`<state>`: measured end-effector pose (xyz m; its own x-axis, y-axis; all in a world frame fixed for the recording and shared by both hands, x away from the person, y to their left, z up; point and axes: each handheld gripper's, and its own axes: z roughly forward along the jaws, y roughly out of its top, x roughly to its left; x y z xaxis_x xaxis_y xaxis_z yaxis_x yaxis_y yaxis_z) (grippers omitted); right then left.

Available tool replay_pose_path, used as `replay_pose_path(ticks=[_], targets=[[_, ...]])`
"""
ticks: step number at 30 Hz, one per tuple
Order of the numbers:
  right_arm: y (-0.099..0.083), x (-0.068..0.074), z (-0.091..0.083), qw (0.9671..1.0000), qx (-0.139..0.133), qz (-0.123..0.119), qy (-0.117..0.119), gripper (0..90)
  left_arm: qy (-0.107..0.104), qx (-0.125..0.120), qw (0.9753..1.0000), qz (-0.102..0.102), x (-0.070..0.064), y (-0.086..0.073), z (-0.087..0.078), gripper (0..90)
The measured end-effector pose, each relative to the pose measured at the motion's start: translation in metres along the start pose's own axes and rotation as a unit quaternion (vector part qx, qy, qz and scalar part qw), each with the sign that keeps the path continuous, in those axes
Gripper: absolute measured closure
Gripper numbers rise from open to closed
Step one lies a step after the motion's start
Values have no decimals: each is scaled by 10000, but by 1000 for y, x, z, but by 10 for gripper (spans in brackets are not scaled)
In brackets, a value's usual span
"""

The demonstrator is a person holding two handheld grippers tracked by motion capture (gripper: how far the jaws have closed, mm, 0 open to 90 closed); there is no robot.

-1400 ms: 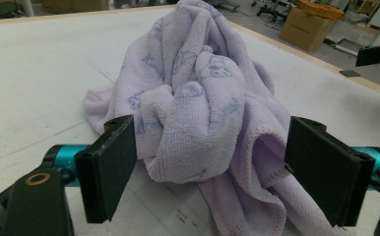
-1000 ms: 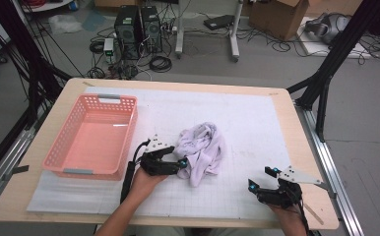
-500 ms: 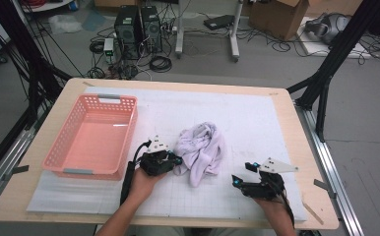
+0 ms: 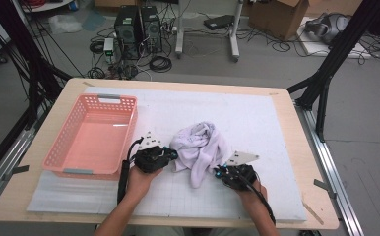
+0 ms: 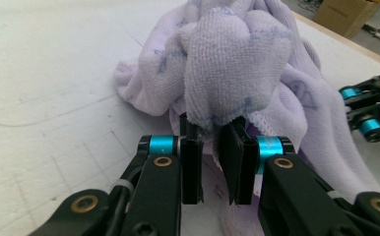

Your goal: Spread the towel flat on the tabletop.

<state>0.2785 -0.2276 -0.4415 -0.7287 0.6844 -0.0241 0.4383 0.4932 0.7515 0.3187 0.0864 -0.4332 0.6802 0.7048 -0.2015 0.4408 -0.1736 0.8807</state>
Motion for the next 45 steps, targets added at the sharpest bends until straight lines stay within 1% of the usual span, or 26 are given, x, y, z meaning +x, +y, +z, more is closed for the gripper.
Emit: replay_pose_path(ticks=[1, 4, 7, 10, 11, 13, 15, 16, 18, 20, 21, 22, 23, 24, 26, 27, 29, 31, 32, 34, 36, 38, 40, 42, 43, 45], targets=[[0, 0, 0, 10000, 0, 0, 0, 833, 7, -40, 10000, -28, 1, 1, -1, 789], [-17, -11, -26, 9996, -91, 246, -39, 834, 43, -97, 9999, -41, 4, 4, -4, 791], [-36, -23, -54, 9987, -114, 446, -200, 834, 63, -151, 9998, -84, 5, 6, -3, 793], [-53, -33, -77, 9974, -69, 638, -336, 833, 22, -201, 9997, -104, 4, 9, 1, 794], [-58, -36, -83, 9972, -80, 635, -375, 833, 0, -205, 9997, -96, 3, 10, 3, 794], [-67, -38, -94, 9966, -45, 603, -560, 832, -22, -182, 9998, -59, 3, 13, 8, 794], [-72, -41, -102, 9955, -63, 675, -668, 818, -56, -220, 9996, -150, 3, 14, 13, 794], [-73, -41, -104, 9951, -100, 699, -690, 791, -42, -192, 9997, -146, 3, 16, 16, 794], [-72, -41, -106, 9948, -227, 676, -724, 668, 32, -227, 9996, -172, 4, 18, 19, 794], [-69, -41, -108, 9939, -437, 743, -689, 552, 92, -180, 9996, -209, 7, 20, 22, 783], [-67, -42, -108, 9933, -550, 747, -683, 515, 175, -137, 9993, -301, 9, 21, 23, 738], [-64, -41, -107, 9927, -635, 768, -674, 491, 290, -151, 9987, -398, 9, 21, 22, 639], [-62, -41, -106, 9926, -699, 758, -643, 487, 370, -135, 9983, -421, 8, 22, 21, 523], [-60, -41, -104, 9927, -725, 738, -619, 472, 398, -131, 9985, -358, 6, 21, 20, 435], [-56, -40, -97, 9932, -737, 671, -598, 462, 370, -97, 9992, -109, 1, 22, 15, 403], [-54, -40, -93, 9935, -748, 642, -570, 460, 342, -112, 9993, -50, -2, 23, 13, 378], [-50, -42, -88, 9934, -771, 632, -569, 460, 195, -253, 9995, -61, -6, 25, 7, 357], [-46, -46, -84, 9926, -807, 693, -592, 456, 69, -279, 9996, 54, -10, 28, 3, 348], [-44, -48, -83, 9920, -834, 730, -612, 456, -1, -272, 9996, 103, -12, 29, 1, 348], [-41, -51, -83, 9910, -867, 765, -679, 458, -210, -217, 9993, 204, -16, 28, 0, 392], [-40, -54, -83, 9892, -913, 859, -766, 462, -403, -143, 9987, 291, -20, 28, 0, 403], [-40, -57, -83, 9882, -921, 908, -816, 464, -775, -78, 9963, 351, -24, 26, 5, 429], [-42, -60, -82, 9876, -913, 981, -812, 463, -1095, 100, 9930, 435, -32, 23, 17, 446], [-45, -62, -81, 9858, -992, 1117, -766, 462, -1174, 361, 9905, 611, -42, 19, 31, 423], [-46, -63, -81, 9857, -999, 1119, -771, 462, -1222, 471, 9893, 648, -46, 17, 39, 408], [-47, -64, -81, 9857, -984, 1129, -776, 462, -1295, 575, 9877, 662, -55, 14, 51, 359]])
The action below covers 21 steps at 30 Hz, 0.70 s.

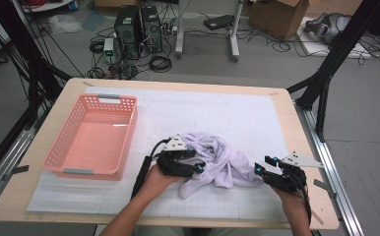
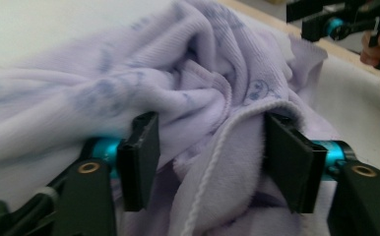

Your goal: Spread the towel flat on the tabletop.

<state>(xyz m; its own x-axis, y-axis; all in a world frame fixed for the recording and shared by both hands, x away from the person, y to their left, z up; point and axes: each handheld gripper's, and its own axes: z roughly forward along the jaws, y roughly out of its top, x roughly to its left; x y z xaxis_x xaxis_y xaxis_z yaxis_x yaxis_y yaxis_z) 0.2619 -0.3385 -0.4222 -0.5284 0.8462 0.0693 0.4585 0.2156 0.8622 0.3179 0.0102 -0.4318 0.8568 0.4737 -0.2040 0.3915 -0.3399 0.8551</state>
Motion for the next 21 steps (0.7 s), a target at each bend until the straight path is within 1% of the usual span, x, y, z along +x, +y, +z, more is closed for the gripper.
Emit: replay_pose_path(ticks=[2, 3, 4, 6, 7, 9, 10, 11, 12, 13, 14, 15, 16, 17, 18, 19, 20, 21], targets=[[-1, -1, -1, 10000, -13, 58, 13, 450, -2, 113, 9999, 5, -3, 0, 11, 340], [-1, -2, -1, 9999, -36, 142, 6, 435, 38, 192, 9998, 13, -4, 0, 15, 332], [-1, -4, -1, 9998, -83, 198, 20, 416, 66, 218, 9997, 23, -5, 0, 18, 325], [0, -5, 1, 9991, -116, 407, 63, 384, 103, 295, 9995, 62, -7, 0, 22, 345], [1, -5, 4, 9987, -98, 479, 112, 376, 103, 359, 9992, 123, -7, 0, 23, 386], [4, -3, 13, 9988, -7, 446, 182, 368, 107, 526, 9983, 233, -7, -2, 24, 526], [5, 0, 21, 9991, 68, 371, 208, 364, 132, 527, 9983, 211, -7, -2, 24, 586], [6, 2, 27, 9989, 132, 389, 245, 366, 108, 513, 9983, 235, -5, -1, 22, 648], [6, 4, 34, 9984, 216, 422, 314, 370, 97, 478, 9986, 183, -4, -1, 20, 697], [6, 6, 41, 9974, 338, 487, 419, 391, 85, 479, 9986, 183, -2, 0, 18, 735], [5, 7, 49, 9957, 528, 515, 564, 435, 102, 425, 9989, 159, -1, 0, 17, 758], [4, 9, 56, 9942, 739, 468, 634, 506, 132, 421, 9989, 186, 0, 1, 15, 779], [3, 11, 61, 9931, 911, 365, 649, 565, 189, 408, 9988, 192, 0, 2, 13, 790], [3, 13, 61, 9943, 879, 219, 567, 699, 225, 437, 9985, 226, 2, 4, 11, 793], [4, 12, 59, 9936, 913, 251, 618, 776, 278, 416, 9985, 216, 4, 5, 8, 794], [4, 10, 55, 9942, 852, 312, 579, 807, 329, 394, 9985, 195, 6, 5, 6, 796], [4, 7, 51, 9953, 764, 334, 497, 818, 358, 408, 9984, 178, 9, 6, 4, 798], [4, 4, 46, 9960, 658, 415, 429, 823, 416, 443, 9979, 224, 10, 7, 3, 799]])
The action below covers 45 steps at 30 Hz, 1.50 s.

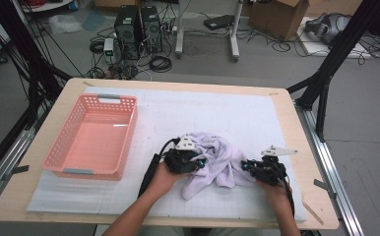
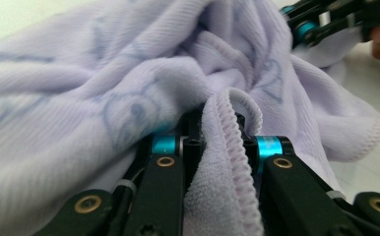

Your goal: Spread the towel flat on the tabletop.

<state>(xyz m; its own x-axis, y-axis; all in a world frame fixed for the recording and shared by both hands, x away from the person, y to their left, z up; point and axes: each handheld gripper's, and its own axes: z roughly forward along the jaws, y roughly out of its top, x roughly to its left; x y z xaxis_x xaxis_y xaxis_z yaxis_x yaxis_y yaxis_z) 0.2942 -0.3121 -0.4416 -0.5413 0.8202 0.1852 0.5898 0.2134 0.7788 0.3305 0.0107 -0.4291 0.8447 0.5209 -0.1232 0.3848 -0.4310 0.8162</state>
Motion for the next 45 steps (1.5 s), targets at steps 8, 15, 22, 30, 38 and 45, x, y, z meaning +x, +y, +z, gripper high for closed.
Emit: replay_pose_path(ticks=[8, 15, 22, 30, 38, 45], targets=[[-2, -27, -58, 9910, -929, 466, -841, 829, 530, -100, 9983, -214, 21, 8, -11, 802], [-7, -40, -101, 9858, -1041, 435, -1243, 824, 940, -242, 9937, -561, 43, 15, -6, 804], [-3, -17, -119, 9873, -1068, -112, -1175, 811, 1577, -535, 9826, -824, 71, 25, -2, 805], [-16, 7, -103, 9932, -848, -488, -638, 800, 1504, -651, 9812, -1022, 78, 24, -5, 769], [-30, 40, -69, 9958, -382, -832, 86, 801, 1520, -880, 9767, -1237, 81, 24, -23, 664], [-29, 65, -34, 9910, 142, -1270, 396, 740, 1437, -922, 9794, -1080, 75, 25, -33, 613]])
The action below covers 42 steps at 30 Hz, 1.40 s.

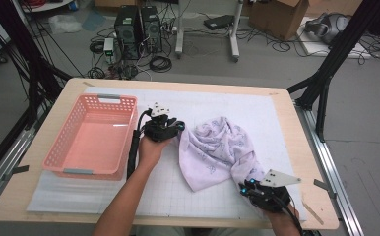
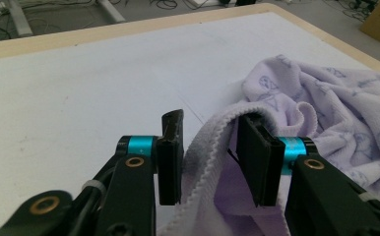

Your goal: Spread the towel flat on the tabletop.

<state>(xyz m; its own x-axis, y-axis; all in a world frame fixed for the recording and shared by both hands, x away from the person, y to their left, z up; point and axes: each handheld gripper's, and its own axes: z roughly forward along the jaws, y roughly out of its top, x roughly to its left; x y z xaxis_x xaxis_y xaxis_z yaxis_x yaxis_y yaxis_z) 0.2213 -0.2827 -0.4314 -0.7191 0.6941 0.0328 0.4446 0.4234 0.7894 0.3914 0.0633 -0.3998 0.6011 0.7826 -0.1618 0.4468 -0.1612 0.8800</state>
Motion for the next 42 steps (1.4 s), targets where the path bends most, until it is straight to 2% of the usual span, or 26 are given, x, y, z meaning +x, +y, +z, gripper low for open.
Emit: replay_pose_path(ticks=[3, 7, 9, 10, 12, 14, 15, 17, 19, 22, 25, 27, 28, 30, 32, 35, 38, 40, 41, 42], targets=[[4, 4, 1, 9999, 14, -124, -28, 639, -133, 1, 9999, 84, -5, -3, -4, 572], [11, -5, -16, 9983, -520, 112, -245, 576, -325, 14, 9994, 124, -10, -9, -8, 497], [15, -13, -26, 9958, -710, 222, -542, 566, -397, 13, 9991, 135, -11, -13, -10, 470], [18, -19, -32, 9925, -680, 390, -943, 567, -418, 37, 9990, 152, -11, -14, -11, 456], [21, -30, -39, 9860, -586, 590, -1449, 564, -468, 88, 9987, 188, -13, -15, -14, 442], [23, -39, -46, 9794, -584, 650, -1819, 565, -463, -77, 9987, 217, -14, -15, -19, 441], [25, -44, -49, 9771, -595, 673, -1930, 563, -489, -84, 9985, 226, -15, -15, -21, 440], [27, -50, -52, 9764, -688, 697, -1924, 555, -584, -107, 9980, 237, -17, -17, -23, 432], [27, -55, -51, 9758, -680, 737, -1944, 549, -815, -87, 9965, 184, -19, -22, -25, 434], [22, -60, -48, 9738, -674, 863, -1991, 546, -952, 8, 9949, 343, -27, -30, -29, 435], [15, -64, -45, 9729, -651, 952, -2005, 546, -1188, 275, 9911, 536, -40, -41, -26, 404], [12, -65, -44, 9725, -625, 981, -2018, 548, -1339, 569, 9869, 697, -51, -45, -19, 342], [11, -66, -43, 9724, -628, 1002, -2013, 548, -1400, 637, 9853, 746, -57, -46, -14, 329], [9, -66, -42, 9726, -663, 999, -1993, 547, -1512, 713, 9832, 728, -70, -47, -4, 320], [8, -67, -41, 9728, -669, 1004, -1977, 547, -1587, 864, 9803, 802, -83, -47, 7, 304], [7, -67, -41, 9726, -675, 1031, -1972, 547, -1545, 1007, 9779, 981, -99, -47, 22, 297], [5, -69, -44, 9714, -720, 1046, -2008, 549, -1361, 1176, 9761, 1222, -113, -48, 34, 298], [3, -71, -47, 9705, -735, 1086, -2021, 549, -1301, 1328, 9714, 1479, -123, -50, 40, 298], [2, -72, -48, 9704, -737, 1091, -2024, 549, -1223, 1386, 9674, 1731, -129, -52, 43, 306], [0, -72, -49, 9700, -750, 1103, -2033, 549, -1151, 1386, 9658, 1866, -131, -53, 44, 306]])
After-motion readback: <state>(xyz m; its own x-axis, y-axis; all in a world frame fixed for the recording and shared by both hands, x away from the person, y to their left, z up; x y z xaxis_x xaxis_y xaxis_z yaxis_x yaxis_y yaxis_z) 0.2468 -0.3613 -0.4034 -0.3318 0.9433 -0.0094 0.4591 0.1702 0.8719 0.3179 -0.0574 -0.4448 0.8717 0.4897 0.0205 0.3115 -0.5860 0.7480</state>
